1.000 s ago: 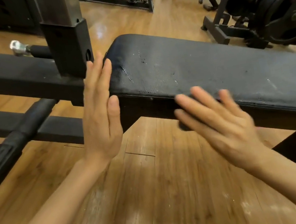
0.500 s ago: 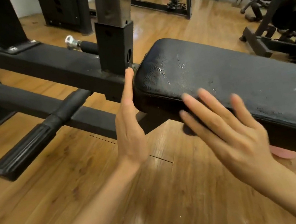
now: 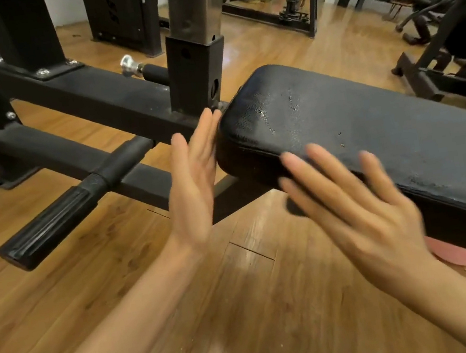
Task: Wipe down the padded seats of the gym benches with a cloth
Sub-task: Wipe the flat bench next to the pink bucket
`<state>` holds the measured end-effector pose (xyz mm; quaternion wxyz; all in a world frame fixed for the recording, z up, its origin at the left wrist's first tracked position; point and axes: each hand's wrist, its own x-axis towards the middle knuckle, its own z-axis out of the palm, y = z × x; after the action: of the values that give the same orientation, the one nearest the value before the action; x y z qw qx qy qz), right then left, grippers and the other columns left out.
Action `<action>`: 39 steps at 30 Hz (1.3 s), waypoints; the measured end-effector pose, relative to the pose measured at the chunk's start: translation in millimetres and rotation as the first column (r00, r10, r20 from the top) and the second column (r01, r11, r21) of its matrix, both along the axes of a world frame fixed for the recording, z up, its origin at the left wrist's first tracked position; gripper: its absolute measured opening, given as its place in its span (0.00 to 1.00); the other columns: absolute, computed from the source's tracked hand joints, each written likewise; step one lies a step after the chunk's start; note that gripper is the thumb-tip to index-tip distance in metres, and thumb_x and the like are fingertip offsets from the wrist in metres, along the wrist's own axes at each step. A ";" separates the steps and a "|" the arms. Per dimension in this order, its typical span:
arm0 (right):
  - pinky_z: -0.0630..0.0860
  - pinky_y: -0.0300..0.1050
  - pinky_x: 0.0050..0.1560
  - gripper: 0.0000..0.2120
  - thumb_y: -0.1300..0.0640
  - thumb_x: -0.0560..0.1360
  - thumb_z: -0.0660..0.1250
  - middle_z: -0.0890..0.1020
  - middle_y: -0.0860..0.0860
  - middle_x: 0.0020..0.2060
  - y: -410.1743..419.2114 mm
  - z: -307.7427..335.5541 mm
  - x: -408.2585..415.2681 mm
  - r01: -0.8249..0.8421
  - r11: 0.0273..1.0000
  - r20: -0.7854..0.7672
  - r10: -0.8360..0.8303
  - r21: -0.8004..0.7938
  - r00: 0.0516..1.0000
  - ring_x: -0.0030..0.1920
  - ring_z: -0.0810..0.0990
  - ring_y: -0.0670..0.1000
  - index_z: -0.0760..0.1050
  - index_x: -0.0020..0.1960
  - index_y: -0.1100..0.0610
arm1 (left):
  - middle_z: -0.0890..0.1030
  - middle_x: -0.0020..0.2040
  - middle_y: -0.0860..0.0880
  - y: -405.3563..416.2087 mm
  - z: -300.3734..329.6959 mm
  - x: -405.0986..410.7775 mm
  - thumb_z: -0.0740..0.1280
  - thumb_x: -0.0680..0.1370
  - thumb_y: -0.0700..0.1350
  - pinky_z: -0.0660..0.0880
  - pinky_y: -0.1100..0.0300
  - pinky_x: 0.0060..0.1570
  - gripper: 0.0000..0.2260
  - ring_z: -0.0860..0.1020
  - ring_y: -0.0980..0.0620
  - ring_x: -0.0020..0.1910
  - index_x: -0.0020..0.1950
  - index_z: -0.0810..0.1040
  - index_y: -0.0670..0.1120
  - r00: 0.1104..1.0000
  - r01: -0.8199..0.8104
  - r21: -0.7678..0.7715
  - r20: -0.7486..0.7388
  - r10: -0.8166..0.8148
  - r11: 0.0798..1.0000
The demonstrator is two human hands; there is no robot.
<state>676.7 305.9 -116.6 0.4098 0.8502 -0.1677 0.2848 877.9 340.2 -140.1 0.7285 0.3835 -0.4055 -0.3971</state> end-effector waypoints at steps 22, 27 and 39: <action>0.71 0.58 0.67 0.14 0.58 0.82 0.65 0.74 0.56 0.68 -4.9 11.2 -32.5 -0.036 0.987 -0.002 0.037 0.156 0.999 0.69 0.73 0.59 0.76 0.66 0.59 | 0.64 0.79 0.47 7.3 16.5 -20.1 0.52 0.86 0.39 0.54 0.51 0.79 0.19 0.58 0.54 0.79 0.78 0.63 0.40 0.618 -0.323 -0.168 0.708 0.342 0.931; 0.68 0.58 0.70 0.15 0.60 0.85 0.56 0.72 0.56 0.69 -1.8 28.7 -38.2 -0.047 0.927 -0.061 0.075 0.373 0.995 0.70 0.70 0.60 0.77 0.66 0.61 | 0.60 0.80 0.46 8.5 28.3 -28.1 0.53 0.86 0.42 0.44 0.51 0.80 0.20 0.52 0.49 0.81 0.78 0.64 0.42 0.513 -0.353 -0.048 0.825 0.236 0.934; 0.72 0.54 0.64 0.20 0.64 0.78 0.56 0.69 0.57 0.73 28.6 108.0 -93.7 0.257 0.489 -0.220 -0.134 0.834 0.966 0.69 0.72 0.60 0.75 0.67 0.58 | 0.59 0.80 0.57 29.4 130.9 -63.0 0.60 0.84 0.42 0.47 0.50 0.80 0.21 0.48 0.61 0.80 0.78 0.65 0.51 0.611 -0.237 0.503 0.742 -0.276 0.831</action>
<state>583.0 334.5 -8.7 -0.0233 0.9323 -0.3554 0.0625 814.9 369.6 -9.2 0.3240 0.7077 -0.5546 -0.2943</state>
